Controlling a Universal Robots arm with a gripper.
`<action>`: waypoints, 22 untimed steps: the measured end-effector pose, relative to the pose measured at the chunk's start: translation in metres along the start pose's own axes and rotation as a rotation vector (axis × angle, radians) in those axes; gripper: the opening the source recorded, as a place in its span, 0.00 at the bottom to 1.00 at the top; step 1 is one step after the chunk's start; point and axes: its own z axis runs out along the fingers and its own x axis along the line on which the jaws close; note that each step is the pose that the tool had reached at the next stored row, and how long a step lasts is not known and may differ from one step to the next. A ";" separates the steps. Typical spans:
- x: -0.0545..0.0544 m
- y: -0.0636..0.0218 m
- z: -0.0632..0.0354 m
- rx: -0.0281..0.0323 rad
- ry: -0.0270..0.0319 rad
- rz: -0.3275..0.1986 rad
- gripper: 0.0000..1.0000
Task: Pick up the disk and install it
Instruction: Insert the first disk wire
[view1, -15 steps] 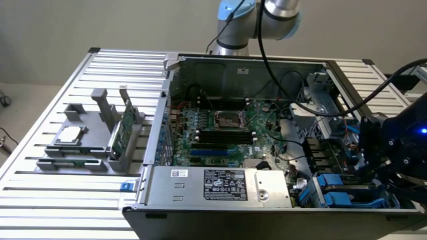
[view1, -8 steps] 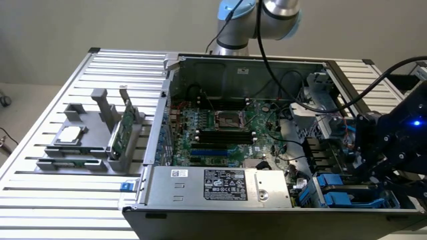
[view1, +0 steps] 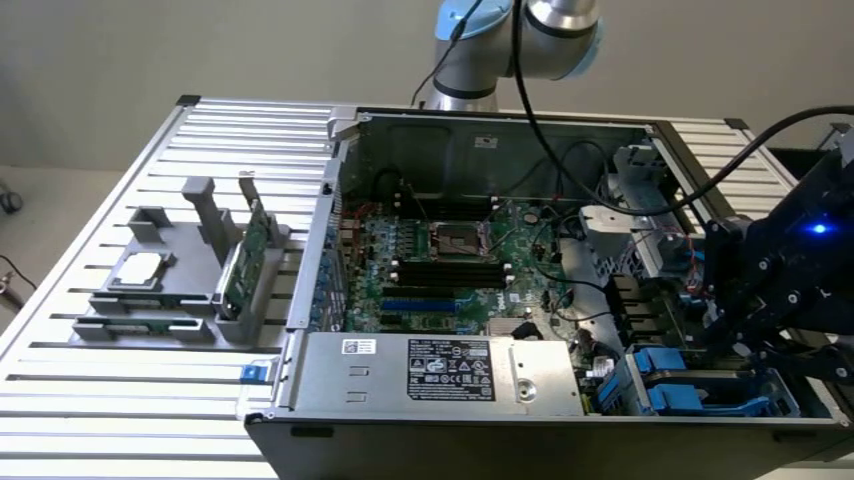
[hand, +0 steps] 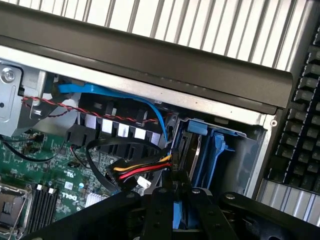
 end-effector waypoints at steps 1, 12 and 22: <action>0.000 0.0000 0.0000 0.0010 0.0001 0.006 0.16; 0.002 0.0004 0.0001 0.0060 0.0001 0.074 0.16; 0.004 0.0071 0.0005 0.0069 -0.0040 0.112 0.16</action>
